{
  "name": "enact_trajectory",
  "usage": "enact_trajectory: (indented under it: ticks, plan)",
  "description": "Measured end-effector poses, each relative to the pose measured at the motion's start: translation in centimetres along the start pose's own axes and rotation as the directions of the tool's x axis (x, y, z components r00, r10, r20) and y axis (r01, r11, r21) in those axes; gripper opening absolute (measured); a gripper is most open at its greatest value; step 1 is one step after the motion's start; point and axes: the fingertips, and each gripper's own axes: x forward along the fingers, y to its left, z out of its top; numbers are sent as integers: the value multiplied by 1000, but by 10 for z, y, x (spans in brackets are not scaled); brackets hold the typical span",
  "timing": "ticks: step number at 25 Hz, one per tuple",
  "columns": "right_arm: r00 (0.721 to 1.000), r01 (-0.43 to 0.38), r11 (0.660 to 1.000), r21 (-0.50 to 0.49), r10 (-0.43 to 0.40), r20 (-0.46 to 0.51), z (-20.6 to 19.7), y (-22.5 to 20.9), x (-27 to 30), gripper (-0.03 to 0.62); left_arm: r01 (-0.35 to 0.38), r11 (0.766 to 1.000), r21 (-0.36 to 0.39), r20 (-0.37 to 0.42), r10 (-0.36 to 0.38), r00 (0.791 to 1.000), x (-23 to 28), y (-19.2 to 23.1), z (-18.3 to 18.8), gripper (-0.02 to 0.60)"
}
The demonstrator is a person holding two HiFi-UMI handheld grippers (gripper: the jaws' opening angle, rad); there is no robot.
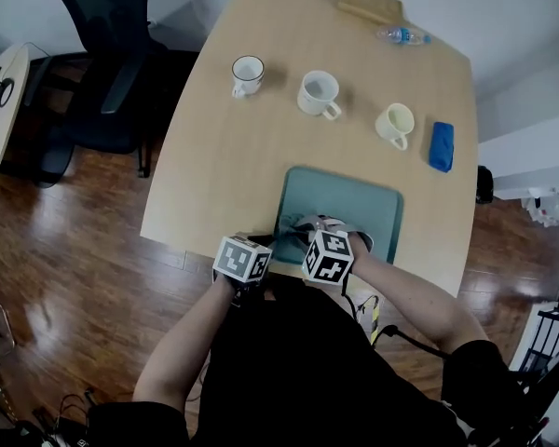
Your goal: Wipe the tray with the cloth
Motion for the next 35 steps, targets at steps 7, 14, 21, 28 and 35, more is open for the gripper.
enact_trajectory:
  ticks: [7,14,21,28,35]
  plan:
    - [995,-84,996,-5,84,46,0,56,-2,28,-19,1000,-7,4,19,1000,4,0,0,49]
    - [993,-106,990,-97,111,51,4,64,-7,26,-41,999,2,10,41,999,0,1,0,48]
    - [998,65,994,-92,-64,16,-30,-37,-6,28,-91,995,34,-2,91,996,2,10,-3,48]
    - [984,178,984,11,-178,9,-51,-144,-14,26,-106,994,33,-18,106,994,0,17,-4,48]
    - [992,89,996,-5,-88,87,-38,-64,-13,26,-105,994,17,-26,105,994,1,15,-9,46]
